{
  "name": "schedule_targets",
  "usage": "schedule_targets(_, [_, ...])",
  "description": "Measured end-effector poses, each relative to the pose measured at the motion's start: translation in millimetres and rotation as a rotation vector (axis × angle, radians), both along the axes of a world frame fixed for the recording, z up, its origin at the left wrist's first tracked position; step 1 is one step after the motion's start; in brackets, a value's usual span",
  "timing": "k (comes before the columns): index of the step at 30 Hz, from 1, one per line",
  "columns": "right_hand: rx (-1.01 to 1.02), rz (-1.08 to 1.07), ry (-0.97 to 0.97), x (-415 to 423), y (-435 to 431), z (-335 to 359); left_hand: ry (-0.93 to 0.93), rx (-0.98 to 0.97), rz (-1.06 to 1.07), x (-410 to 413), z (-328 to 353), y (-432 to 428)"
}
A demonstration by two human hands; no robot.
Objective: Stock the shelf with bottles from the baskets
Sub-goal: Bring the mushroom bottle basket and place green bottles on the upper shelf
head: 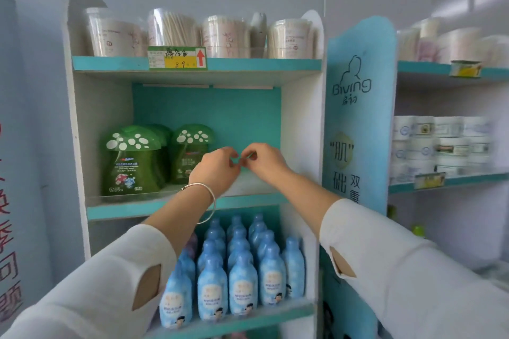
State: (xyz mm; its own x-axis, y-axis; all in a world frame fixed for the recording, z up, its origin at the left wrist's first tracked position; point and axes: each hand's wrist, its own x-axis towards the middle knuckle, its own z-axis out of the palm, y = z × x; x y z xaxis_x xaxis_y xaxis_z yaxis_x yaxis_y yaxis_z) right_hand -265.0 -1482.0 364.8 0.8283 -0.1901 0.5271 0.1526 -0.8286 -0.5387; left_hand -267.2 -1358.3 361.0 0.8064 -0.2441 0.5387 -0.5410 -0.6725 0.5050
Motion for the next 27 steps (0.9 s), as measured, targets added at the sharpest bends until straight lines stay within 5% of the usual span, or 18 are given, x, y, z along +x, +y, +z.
schedule_targets(6, [-0.001, -0.099, -0.054, -102, -75, -29, -0.023, 0.019, -0.129, -71, -28, -77])
schedule_targets(18, [0.066, -0.453, 0.334, -332, -258, -190, 0.047, 0.455, -0.562, -237, -186, -267])
schedule_targets(27, [-0.020, -0.559, 1.063, -441, -321, -300, -0.129, 0.823, -0.874, -332, -274, -336])
